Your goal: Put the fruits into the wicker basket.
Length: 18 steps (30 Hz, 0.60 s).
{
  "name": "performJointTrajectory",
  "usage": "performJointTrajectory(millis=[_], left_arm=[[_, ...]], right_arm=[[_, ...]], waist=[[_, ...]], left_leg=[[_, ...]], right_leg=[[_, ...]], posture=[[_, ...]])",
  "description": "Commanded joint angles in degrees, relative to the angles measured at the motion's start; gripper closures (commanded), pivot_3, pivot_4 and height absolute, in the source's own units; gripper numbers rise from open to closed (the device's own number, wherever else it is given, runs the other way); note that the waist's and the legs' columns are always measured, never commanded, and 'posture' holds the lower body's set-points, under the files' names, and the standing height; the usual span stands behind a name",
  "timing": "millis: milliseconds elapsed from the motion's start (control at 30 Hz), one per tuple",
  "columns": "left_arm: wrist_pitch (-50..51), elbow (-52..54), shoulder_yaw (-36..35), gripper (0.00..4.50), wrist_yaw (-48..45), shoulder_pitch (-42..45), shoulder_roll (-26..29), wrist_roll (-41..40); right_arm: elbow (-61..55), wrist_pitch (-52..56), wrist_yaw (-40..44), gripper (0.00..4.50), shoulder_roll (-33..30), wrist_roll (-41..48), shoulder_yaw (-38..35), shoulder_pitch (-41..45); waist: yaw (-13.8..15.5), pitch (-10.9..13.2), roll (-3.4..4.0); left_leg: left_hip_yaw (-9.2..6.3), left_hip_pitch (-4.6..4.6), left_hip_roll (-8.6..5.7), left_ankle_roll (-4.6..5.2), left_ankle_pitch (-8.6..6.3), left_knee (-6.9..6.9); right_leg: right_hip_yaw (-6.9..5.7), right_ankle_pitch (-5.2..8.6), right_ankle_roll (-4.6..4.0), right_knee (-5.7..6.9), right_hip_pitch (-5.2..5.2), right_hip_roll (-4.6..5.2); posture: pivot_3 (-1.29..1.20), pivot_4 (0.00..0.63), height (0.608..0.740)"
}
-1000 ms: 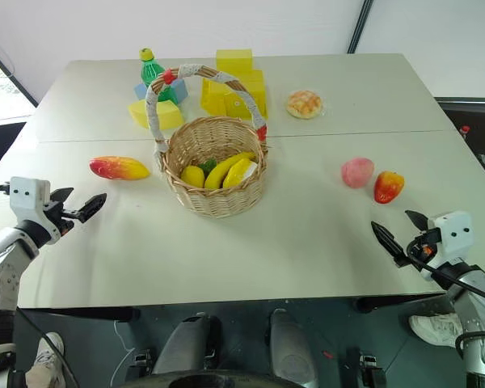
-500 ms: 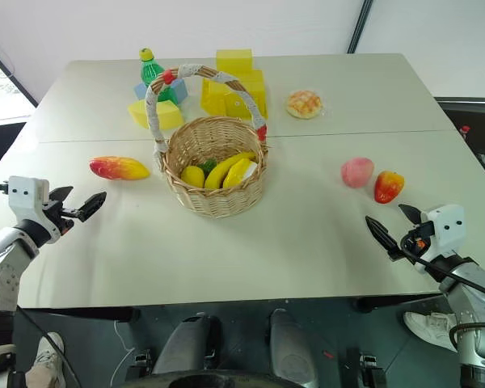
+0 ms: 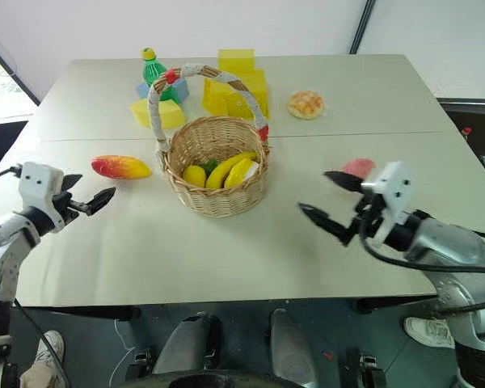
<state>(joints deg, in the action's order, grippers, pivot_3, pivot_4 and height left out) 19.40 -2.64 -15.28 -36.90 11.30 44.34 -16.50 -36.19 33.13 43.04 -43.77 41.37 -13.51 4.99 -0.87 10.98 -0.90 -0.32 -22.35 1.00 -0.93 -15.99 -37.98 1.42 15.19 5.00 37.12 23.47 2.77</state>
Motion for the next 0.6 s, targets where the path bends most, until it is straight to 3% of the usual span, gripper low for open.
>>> performJointTrajectory(millis=[33,300,600], left_arm=[[-5.8,-2.0,4.1,0.00,-3.4,3.8,5.2,6.4],[-20.8,-16.4,18.9,0.00,-13.0,17.0,14.4,21.9],[-34.8,-39.4,30.7,0.00,-11.2,34.8,7.9,35.1]], right_arm=[[-4.7,1.9,0.1,0.20,0.8,2.2,6.5,5.3],[-4.2,0.7,1.5,0.20,3.4,-0.8,15.5,11.4],[-4.2,-1.1,1.0,0.20,5.3,-3.5,17.5,10.5]], waist=[[0.0,0.0,0.00],[0.3,0.0,-0.04],[0.1,0.0,-0.10]], left_leg=[[-0.01,0.00,0.01,0.00,0.00,0.01],[0.02,-0.11,-0.08,0.01,-0.01,0.01],[0.13,-0.20,-0.16,0.02,-0.01,-0.07]], right_leg=[[0.00,0.00,-0.01,0.00,0.01,-0.03],[-0.05,0.00,-0.01,-0.03,0.08,0.00],[-0.14,0.00,0.02,0.00,0.09,-0.08]], posture=[[0.00,0.150,0.740],[0.00,0.150,0.740],[0.00,0.150,0.740]])
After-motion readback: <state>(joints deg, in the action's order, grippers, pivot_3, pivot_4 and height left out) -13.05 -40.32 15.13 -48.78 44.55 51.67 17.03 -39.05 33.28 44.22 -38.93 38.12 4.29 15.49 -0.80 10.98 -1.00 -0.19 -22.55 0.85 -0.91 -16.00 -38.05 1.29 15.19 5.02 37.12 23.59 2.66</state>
